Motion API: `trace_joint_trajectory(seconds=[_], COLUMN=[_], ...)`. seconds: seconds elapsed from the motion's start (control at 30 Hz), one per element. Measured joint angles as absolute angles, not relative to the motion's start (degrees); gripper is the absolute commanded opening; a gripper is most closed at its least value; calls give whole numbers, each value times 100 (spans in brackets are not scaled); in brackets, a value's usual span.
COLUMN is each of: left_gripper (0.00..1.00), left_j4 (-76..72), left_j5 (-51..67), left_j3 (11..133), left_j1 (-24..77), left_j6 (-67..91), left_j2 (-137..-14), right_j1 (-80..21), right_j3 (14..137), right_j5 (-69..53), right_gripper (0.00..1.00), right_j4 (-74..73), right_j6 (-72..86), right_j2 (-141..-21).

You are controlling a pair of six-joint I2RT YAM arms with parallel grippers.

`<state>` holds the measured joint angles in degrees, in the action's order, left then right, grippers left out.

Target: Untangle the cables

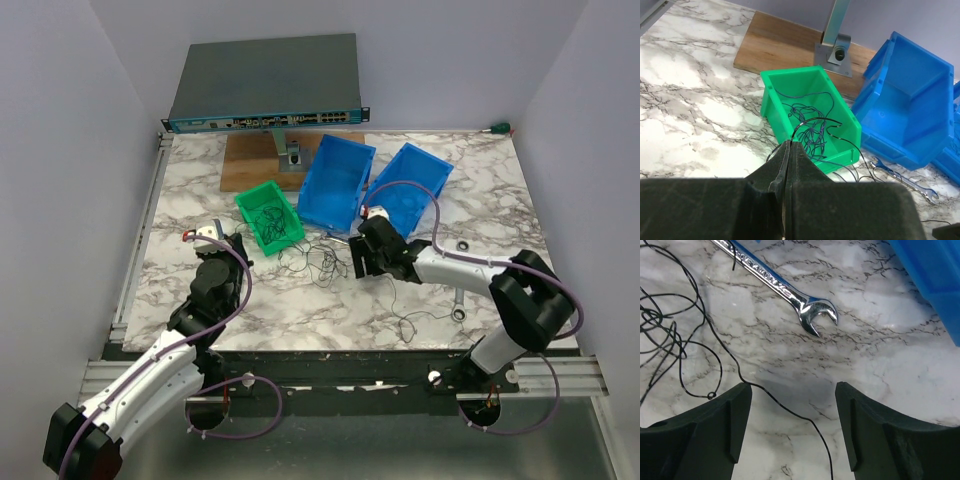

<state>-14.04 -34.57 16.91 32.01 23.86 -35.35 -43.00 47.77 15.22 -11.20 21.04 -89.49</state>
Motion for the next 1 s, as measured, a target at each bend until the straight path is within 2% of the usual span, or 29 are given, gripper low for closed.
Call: trace_joint_trajectory(seconds=[0.07,0.13,0.17,0.37,0.7,0.83,1.0], left_gripper=[0,0,0,0,0,0,0], left_j4=[-1404,-1404,-1404,-1391,-1398,-1328,-873], left_j5=[-3457,-3457,-3457,-3564,-3992,-4377,-5006], left_j3=[1691,1691,1691,1691,1538,1531,1538], left_j1=[3201,3201,3201,3201,3203,3208,3212], left_j6=[2386,2386,2386,2386,2491,2685,3144], left_j2=[-3538,-3538,-3538,-3516,-3251,-3251,-3251], right_j1=[-4278,-4274,-4274,-4143,-2106,-1739,-1680], right_j3=[4880,4971,4993,4757,3586,3446,3446], right_j5=[1441,1356,1306,1219,2080,2547,3293], right_gripper=[53,14,1,1,1,1,1], right_j4=[-1007,-913,-860,-672,-886,-1194,-1741], right_j6=[2067,2036,1988,2196,3437,3885,4460], right_j2=[-9131,-9292,-9356,-9030,-5924,-4893,-4209])
